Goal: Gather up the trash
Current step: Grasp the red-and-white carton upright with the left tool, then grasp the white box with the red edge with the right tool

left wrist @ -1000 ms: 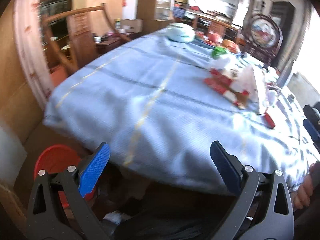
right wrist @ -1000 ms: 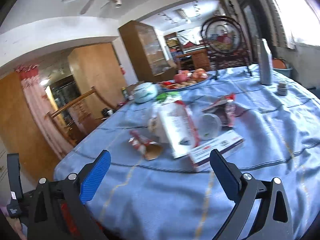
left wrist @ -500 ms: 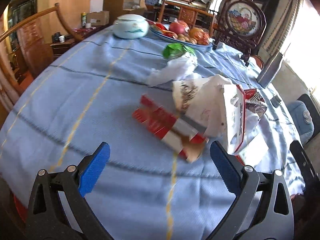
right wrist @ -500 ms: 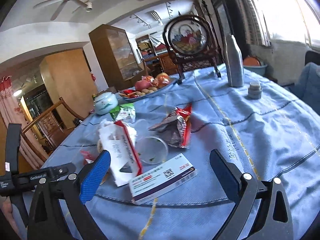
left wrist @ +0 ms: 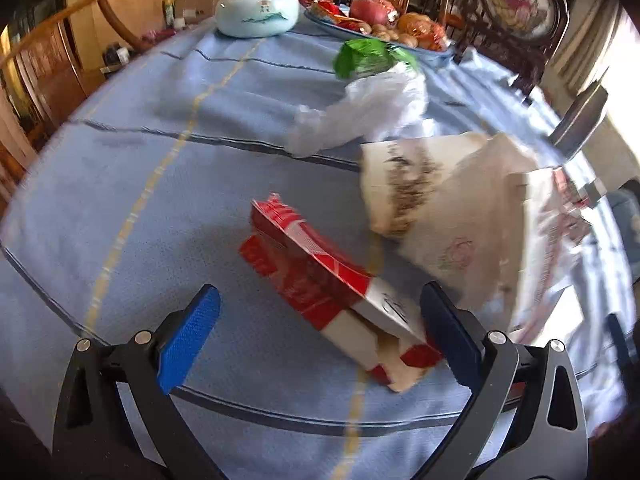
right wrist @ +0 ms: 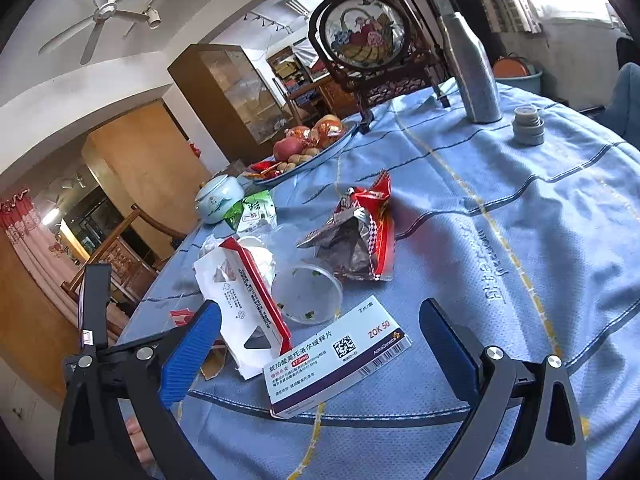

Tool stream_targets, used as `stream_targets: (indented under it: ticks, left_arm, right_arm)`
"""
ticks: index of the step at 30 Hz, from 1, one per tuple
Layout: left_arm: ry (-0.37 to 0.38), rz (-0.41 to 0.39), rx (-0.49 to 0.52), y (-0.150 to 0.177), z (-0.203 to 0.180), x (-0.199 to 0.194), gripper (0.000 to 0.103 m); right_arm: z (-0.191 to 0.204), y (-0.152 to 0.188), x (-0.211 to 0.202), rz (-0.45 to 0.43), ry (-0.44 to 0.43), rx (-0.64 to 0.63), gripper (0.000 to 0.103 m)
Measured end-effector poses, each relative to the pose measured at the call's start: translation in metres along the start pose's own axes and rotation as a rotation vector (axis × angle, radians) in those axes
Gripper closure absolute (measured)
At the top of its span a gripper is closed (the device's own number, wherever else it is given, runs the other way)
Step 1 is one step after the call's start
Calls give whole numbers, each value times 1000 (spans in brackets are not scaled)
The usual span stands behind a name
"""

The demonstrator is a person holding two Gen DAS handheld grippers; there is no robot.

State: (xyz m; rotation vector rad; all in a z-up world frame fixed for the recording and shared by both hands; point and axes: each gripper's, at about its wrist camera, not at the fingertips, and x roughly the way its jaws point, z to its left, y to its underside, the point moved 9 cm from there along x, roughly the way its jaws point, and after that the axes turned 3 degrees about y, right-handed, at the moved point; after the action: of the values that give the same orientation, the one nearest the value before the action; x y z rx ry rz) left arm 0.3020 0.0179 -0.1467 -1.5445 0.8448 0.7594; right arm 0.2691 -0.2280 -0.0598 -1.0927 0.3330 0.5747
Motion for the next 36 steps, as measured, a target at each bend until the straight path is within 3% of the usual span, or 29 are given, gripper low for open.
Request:
stream_targets:
  ticks: [4, 8, 14, 18, 20, 22, 25, 33, 36]
  left_arm:
    - [-107, -26, 18, 4, 40, -16, 7]
    - [-141, -42, 12, 14, 66, -35, 7]
    - [-100, -45, 96, 25, 40, -36, 7]
    - [-121, -42, 83, 20, 34, -25, 8]
    - [-117, -41, 55, 19, 39, -22, 20]
    - [-86, -31, 39, 20, 45, -21, 47]
    - [-60, -65, 35, 21, 54, -29, 57]
    - [-46, -104, 45, 30, 59, -33, 55]
    - [-40, -98, 52, 30, 55, -32, 44]
  right_arm:
    - [0, 1, 2, 12, -15, 13, 5]
    - [-1, 1, 2, 16, -31, 22, 5]
    - [2, 3, 6, 37, -37, 16, 5]
    - [1, 4, 6, 43, -36, 16, 5]
    - [2, 4, 6, 47, -36, 14, 5]
    - [2, 4, 6, 48, -38, 13, 5]
    - [2, 4, 7, 49, -43, 15, 5]
    - [5, 7, 10, 69, -29, -4, 5]
    - [13, 10, 12, 88, 2, -57, 5]
